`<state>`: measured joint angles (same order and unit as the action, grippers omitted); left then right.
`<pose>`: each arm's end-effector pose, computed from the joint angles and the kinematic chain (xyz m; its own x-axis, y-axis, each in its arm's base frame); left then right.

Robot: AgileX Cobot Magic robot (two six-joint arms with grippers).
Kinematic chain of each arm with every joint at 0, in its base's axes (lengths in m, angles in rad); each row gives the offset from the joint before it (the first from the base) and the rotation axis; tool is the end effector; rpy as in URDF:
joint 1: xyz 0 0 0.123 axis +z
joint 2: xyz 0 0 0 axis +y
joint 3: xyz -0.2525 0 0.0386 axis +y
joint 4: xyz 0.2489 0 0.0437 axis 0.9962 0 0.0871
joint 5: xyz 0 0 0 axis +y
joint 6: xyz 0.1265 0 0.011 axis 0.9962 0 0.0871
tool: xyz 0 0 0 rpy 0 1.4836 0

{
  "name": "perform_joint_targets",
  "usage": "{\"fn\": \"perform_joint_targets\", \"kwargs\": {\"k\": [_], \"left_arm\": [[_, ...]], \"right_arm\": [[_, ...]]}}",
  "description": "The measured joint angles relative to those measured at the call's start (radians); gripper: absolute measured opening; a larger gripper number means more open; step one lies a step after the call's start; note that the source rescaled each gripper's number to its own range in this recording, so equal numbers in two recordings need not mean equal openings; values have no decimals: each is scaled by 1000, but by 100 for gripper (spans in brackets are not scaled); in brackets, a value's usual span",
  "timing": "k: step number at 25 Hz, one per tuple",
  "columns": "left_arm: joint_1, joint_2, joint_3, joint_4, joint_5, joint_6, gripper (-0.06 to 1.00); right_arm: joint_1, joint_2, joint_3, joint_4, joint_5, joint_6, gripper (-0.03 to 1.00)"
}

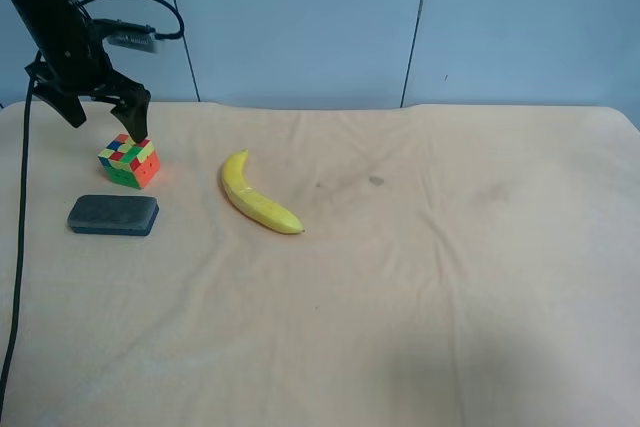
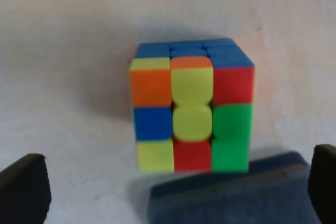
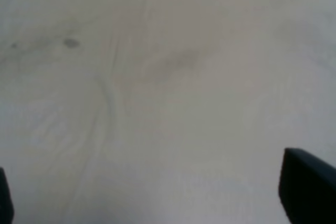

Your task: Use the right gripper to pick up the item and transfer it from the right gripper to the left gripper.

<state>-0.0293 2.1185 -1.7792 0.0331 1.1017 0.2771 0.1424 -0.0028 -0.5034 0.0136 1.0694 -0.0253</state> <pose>0.4409 -0.0092 0.1529 -0.9281 0.3151 -0.1981 0.3030 0.9488 0.0897 0.0559 0.0095 0.2616 -0.4506 -0.0836 -0.8888 -0.1609 0.9869 -0.0112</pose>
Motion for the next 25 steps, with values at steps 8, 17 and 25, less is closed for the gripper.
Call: {"fn": "perform_joint_targets", "kwargs": {"k": [8,17,25], "left_arm": [[0,-259,0,40,100,-74,99],[0,-620,98,46,105,-137,99],[0,-1030,504,48,109,-139,99]], "right_arm": [[0,0,0,1,0,0,100],[0,0,0,1,0,0,100],[0,0,0,1,0,1,100]]}}
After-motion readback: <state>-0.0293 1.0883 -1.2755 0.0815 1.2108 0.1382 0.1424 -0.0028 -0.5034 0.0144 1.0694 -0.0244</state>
